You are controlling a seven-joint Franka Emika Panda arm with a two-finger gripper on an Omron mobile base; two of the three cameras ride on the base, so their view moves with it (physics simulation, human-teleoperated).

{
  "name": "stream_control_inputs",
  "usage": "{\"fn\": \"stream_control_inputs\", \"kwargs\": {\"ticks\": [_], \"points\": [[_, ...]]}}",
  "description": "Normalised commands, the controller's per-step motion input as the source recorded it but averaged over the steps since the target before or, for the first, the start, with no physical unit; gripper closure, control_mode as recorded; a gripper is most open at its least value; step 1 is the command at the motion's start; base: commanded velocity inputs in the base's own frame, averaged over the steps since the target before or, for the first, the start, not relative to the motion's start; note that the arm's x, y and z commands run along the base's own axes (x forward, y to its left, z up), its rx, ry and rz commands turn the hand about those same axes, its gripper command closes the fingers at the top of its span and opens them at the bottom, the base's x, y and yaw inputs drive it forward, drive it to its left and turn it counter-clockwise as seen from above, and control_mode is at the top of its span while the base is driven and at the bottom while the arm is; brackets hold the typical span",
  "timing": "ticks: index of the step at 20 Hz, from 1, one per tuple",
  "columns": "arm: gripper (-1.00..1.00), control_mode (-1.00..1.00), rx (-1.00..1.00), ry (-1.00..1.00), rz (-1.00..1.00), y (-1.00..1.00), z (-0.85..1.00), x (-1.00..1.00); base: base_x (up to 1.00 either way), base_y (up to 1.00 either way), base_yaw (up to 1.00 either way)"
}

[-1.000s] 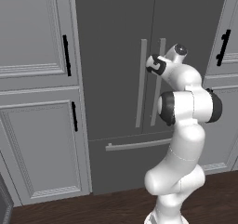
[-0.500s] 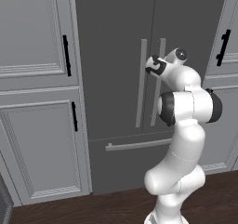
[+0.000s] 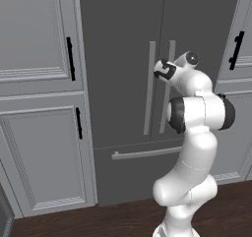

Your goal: Grab a lemon wedge from the fridge and one ice cube from the ice bowl, and put them in the glass of lemonade.

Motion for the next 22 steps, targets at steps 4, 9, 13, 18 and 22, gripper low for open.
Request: {"fn": "stream_control_inputs", "kwargs": {"ticks": [4,9,13,18,22], "points": [[1.0,-1.0,0.03,-0.02,0.0,-0.78,0.0,0.02,0.0,0.0,0.0],[1.0,-1.0,0.1,-0.05,0.0,-1.0,0.0,-0.08,0.0,0.0,0.0],[1.0,-1.0,0.14,-0.05,0.0,-1.0,0.03,-0.39,0.0,0.0,0.0],[1.0,-1.0,0.16,-0.05,-0.02,-1.0,0.01,-0.62,0.0,0.0,0.0],[1.0,-1.0,0.15,-0.09,-0.03,-1.0,0.06,-0.87,0.0,0.0,0.0]]}}
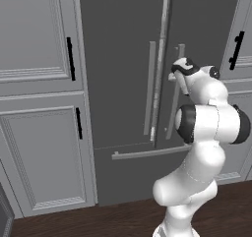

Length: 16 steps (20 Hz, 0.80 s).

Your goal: Grab a lemon wedge from the fridge and one ice cube from the ice bowl, and put them in the glass of lemonade.

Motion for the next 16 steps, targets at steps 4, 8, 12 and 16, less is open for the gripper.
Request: {"fn": "stream_control_inputs", "kwargs": {"ticks": [4,8,12,16], "points": [[1.0,-1.0,0.03,-0.04,0.0,-1.0,0.46,-0.91,0.0,0.0,0.0],[1.0,-1.0,0.0,0.0,0.0,-1.0,0.64,-0.83,0.0,0.0,0.0],[1.0,-1.0,0.0,0.0,0.0,-1.0,0.54,-0.8,0.0,0.0,0.0],[1.0,-1.0,0.0,0.0,0.0,-1.0,0.38,-0.74,0.0,0.0,0.0]]}}
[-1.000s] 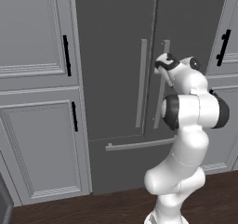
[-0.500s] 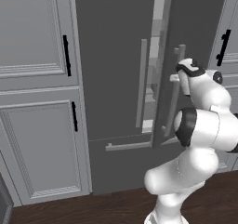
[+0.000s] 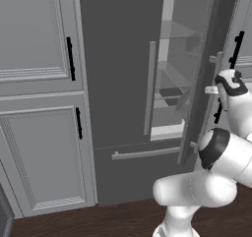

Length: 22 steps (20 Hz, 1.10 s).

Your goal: Grab a lemon wedge from the fridge and one ice cube from the ice bowl, and put them in the glass of lemonade.

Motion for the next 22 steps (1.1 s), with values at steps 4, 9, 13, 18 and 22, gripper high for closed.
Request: {"fn": "stream_control_inputs", "kwargs": {"ticks": [4,9,13,18,22], "points": [[1.0,-1.0,0.0,0.0,0.0,-1.0,0.34,-0.64,0.0,0.0,0.0],[-1.0,-1.0,-0.02,0.07,0.0,-0.84,0.31,-0.45,0.0,0.0,0.0],[-1.0,-1.0,-0.03,0.03,0.0,-0.42,0.58,-0.35,0.0,0.0,0.0],[-1.0,-1.0,-0.06,-0.05,0.01,0.11,1.0,-0.91,0.0,0.0,0.0],[-1.0,-1.0,-0.24,-0.05,-0.01,0.8,0.86,-0.74,0.0,0.0,0.0]]}}
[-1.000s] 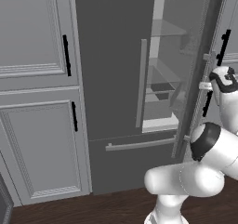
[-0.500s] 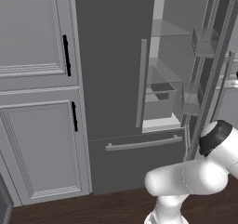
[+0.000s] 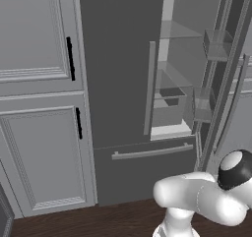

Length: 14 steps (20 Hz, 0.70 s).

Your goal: Grab a lemon wedge from the fridge and one ice cube from the ice bowl, and put them in the glass of lemonade.

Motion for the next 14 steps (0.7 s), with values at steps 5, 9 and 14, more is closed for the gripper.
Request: {"fn": "stream_control_inputs", "kwargs": {"ticks": [5,9,14], "points": [[-1.0,-1.0,-0.39,-0.01,-0.1,1.0,0.38,-0.47,0.0,0.0,0.0],[-1.0,-1.0,-0.55,0.0,-0.1,1.0,0.3,-0.04,0.0,0.0,0.0],[-1.0,-1.0,-0.56,0.0,-0.1,1.0,0.02,0.26,0.0,0.0,0.0]]}}
